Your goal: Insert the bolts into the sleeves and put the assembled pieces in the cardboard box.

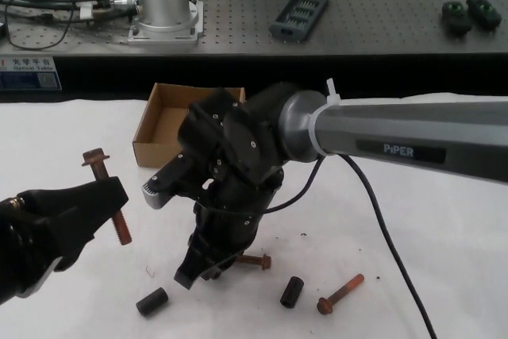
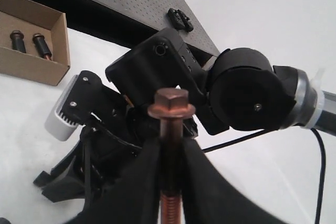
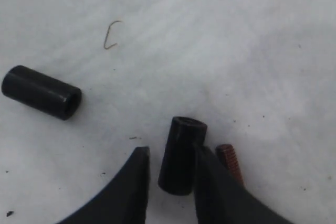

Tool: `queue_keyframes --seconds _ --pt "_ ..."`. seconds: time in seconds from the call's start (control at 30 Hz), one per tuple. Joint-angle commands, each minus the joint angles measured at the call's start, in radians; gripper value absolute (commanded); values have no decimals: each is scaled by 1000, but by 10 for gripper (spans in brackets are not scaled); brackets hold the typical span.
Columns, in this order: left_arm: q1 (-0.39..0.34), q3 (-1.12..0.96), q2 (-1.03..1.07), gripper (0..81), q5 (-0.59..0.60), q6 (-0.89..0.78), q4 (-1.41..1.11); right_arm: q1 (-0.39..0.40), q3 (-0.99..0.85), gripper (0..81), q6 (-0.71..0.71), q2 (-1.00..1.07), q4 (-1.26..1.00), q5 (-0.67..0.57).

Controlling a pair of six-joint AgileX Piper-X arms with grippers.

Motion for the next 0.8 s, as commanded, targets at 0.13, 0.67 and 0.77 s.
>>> queue_keyframes --seconds 0.13,0.67,0.77 --pt "2 -13 -9 6 -10 -16 -14 0 -5 226 -15 17 -15 3" --pt "2 -13 -9 6 -17 -23 -14 2 -5 53 14 39 -31 125" --pt "2 -13 -9 6 -84 -45 -21 -11 1 53 68 26 -79 61"
